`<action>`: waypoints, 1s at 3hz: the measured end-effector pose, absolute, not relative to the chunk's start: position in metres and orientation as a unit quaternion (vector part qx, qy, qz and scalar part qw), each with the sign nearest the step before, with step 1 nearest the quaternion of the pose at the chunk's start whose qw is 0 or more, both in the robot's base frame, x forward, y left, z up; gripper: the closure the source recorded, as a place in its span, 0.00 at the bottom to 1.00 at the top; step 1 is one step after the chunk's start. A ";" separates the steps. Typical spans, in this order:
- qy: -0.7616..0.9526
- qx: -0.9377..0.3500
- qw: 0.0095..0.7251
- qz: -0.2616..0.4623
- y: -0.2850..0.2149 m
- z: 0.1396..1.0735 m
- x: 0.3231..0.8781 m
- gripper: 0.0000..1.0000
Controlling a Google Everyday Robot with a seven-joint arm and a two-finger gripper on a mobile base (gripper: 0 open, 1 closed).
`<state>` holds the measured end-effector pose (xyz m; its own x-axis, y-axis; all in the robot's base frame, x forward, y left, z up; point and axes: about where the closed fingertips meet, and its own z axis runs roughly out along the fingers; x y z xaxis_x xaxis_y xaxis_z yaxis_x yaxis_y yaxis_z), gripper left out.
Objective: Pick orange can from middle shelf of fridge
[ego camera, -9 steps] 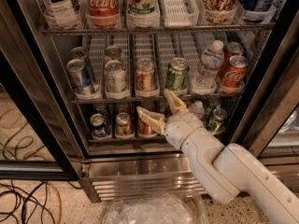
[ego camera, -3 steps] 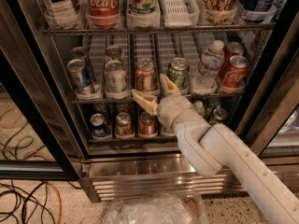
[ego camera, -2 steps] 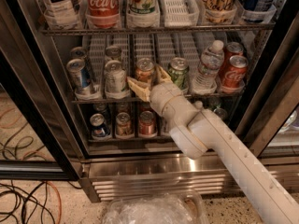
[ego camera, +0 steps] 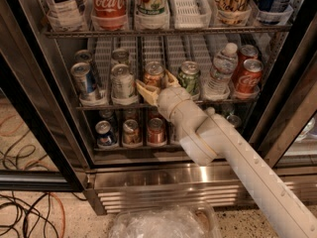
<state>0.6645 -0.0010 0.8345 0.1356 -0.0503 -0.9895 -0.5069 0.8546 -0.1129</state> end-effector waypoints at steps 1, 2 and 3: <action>0.638 -0.218 0.721 0.158 -0.001 0.834 0.665 0.73; 0.638 -0.218 0.721 0.158 -0.001 0.834 0.665 0.96; 0.638 -0.219 0.721 0.158 -0.001 0.835 0.664 1.00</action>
Offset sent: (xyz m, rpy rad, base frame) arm 0.0000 0.0000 0.0000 0.0000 0.0000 0.0000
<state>0.6644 -0.0007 0.8347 0.1362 -0.0506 -0.9894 -0.5076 0.8541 -0.1135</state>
